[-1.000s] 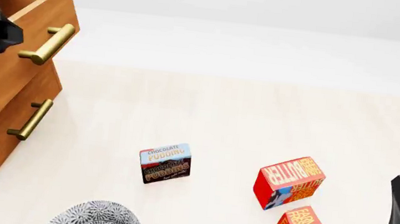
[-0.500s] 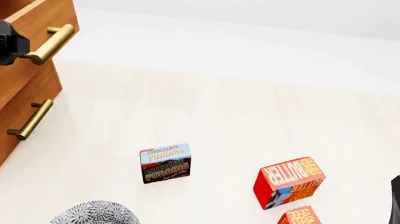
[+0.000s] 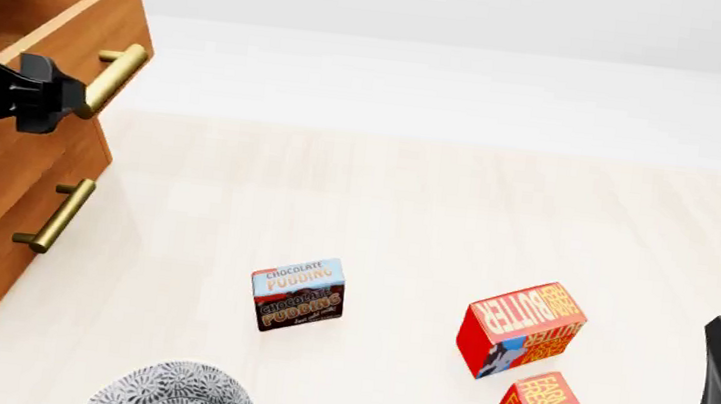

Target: Put the chocolate pudding in the top drawer of the cabinet and close it.

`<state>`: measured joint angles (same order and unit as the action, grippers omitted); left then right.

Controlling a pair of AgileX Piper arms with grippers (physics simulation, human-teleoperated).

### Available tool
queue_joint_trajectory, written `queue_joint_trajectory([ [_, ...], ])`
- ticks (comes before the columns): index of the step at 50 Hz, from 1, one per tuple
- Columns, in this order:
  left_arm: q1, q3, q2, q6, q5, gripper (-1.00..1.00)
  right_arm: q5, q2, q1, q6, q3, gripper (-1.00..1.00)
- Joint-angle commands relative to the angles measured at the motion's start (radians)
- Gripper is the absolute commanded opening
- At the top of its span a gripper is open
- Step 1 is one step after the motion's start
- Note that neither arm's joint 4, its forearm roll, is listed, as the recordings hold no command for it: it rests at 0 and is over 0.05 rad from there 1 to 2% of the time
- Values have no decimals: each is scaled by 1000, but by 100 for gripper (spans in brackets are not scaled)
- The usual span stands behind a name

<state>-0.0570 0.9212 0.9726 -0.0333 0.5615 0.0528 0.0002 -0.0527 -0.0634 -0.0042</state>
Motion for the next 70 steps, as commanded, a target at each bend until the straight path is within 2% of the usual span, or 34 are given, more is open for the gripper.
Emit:
queue_joint_trajectory([
  [1,-67,-130,111,-4,-52,100,-10,0,9,12,1,100],
  [46,-263,-202,200,-57,-160,100,-10,0,9,13,1,100],
  [70,-346,-202,256,-91,-208,100,-10,0,10,13,1,100],
])
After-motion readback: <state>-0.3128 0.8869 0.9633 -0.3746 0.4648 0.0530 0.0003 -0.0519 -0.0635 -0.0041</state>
